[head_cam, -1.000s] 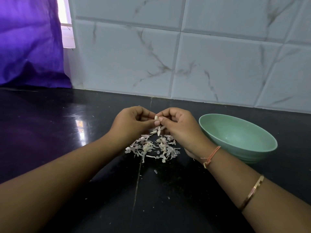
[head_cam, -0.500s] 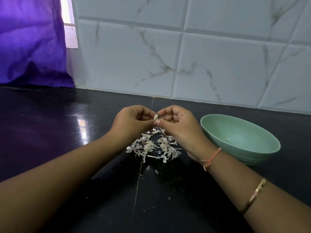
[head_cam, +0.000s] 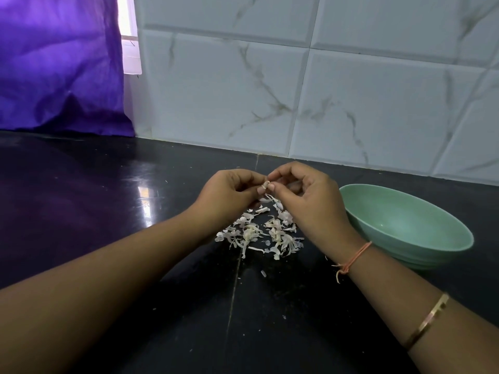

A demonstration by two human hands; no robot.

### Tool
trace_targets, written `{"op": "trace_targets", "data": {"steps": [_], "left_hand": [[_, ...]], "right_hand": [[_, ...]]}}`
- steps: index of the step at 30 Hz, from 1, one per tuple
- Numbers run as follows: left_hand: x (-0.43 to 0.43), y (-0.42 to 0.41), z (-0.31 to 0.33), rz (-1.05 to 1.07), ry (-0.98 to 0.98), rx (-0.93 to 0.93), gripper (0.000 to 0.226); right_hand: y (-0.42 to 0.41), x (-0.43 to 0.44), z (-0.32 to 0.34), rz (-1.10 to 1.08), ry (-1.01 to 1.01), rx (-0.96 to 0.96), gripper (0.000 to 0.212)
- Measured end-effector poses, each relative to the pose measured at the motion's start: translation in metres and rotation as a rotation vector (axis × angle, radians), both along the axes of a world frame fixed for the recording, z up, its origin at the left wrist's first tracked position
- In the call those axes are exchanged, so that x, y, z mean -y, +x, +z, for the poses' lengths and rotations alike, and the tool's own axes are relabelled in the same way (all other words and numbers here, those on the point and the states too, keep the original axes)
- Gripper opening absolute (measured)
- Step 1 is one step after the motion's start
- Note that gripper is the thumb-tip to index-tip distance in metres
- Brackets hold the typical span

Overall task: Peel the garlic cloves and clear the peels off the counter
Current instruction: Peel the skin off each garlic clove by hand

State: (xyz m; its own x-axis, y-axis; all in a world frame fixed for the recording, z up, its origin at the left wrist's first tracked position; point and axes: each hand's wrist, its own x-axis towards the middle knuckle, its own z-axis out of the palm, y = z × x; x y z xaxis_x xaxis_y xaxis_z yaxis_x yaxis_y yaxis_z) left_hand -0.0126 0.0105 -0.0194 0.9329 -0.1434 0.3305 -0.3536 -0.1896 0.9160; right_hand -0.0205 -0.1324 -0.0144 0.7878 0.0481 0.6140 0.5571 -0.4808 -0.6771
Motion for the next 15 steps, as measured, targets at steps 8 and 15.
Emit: {"op": "trace_targets", "data": {"steps": [8,15], "left_hand": [[0.0022,-0.0023,0.0017,-0.053,-0.04,-0.059,0.028],[0.0014,-0.0049,0.0029,-0.063,-0.102,-0.1,0.011]], "right_hand": [[0.0016,0.0002,-0.0017,-0.021,-0.021,0.023,0.011],[0.002,0.0019,-0.0006,-0.029,0.038,0.006,0.012]]}}
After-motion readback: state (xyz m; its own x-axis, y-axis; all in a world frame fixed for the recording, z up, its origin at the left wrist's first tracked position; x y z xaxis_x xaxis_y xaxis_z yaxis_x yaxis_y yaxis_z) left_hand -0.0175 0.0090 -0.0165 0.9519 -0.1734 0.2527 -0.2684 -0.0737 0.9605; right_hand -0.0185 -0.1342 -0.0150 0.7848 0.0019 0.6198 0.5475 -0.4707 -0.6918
